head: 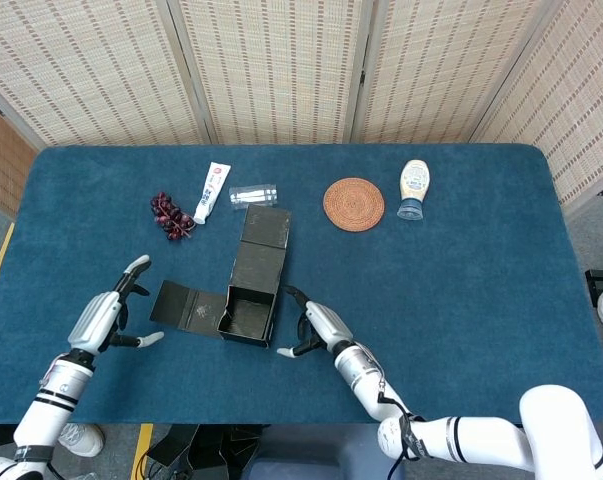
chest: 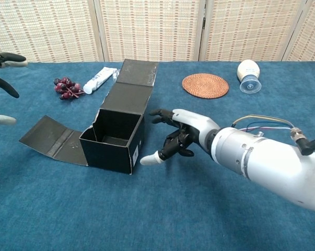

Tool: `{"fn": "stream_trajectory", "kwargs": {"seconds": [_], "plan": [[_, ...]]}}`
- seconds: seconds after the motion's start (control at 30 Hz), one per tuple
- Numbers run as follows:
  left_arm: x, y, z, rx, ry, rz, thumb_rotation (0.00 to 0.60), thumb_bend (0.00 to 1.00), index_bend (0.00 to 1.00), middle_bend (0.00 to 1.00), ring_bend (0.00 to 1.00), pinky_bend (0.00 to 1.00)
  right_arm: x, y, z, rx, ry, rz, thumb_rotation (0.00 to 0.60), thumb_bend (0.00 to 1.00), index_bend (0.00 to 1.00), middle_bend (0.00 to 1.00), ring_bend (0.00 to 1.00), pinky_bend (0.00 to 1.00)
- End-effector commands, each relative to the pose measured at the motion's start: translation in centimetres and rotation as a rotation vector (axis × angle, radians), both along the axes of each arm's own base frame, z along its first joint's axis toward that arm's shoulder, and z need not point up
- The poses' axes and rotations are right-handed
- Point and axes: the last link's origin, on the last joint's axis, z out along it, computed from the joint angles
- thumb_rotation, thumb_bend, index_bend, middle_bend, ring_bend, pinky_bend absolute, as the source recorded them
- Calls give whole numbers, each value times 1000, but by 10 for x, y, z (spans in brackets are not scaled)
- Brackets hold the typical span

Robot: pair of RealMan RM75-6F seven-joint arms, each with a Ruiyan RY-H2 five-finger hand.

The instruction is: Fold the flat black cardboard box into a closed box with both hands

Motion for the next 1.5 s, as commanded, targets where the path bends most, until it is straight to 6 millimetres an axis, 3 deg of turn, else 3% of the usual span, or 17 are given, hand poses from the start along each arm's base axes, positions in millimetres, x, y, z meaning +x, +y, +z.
{"fn": "stream_trajectory", "kwargs": {"seconds": [0.03, 0.8, 0.93, 1.03, 1.27, 1.5], "plan": [[-1, 0, 2, 0, -6, 0, 600, 95, 0, 0, 304, 720, 7, -1, -9, 0, -2, 7, 600, 0, 0, 34, 615, 904], [-8, -2, 13, -2, -51, -3, 600, 95, 0, 0, 304, 720, 33, -8, -51, -63, -11, 11, 600, 0, 0, 107, 615, 964], [-10, -2, 16, 8, -57, -1, 600, 95, 0, 0, 305, 720, 38, -9, -58, -106, -2, 15, 600, 113, 13, 185, 629, 996], [-11, -2, 18, 19, -65, 3, 600, 95, 0, 0, 307, 720, 39, -10, -62, -135, 18, 26, 600, 211, 88, 244, 655, 1000], [-16, -1, 23, 65, -87, 9, 600, 95, 0, 0, 316, 720, 36, -19, -57, -193, 23, 32, 600, 293, 198, 297, 687, 1000], [-20, 2, 27, 99, -85, 15, 600, 95, 0, 0, 331, 720, 34, -27, -35, -156, -119, -38, 600, 298, 233, 340, 689, 1000]]}}
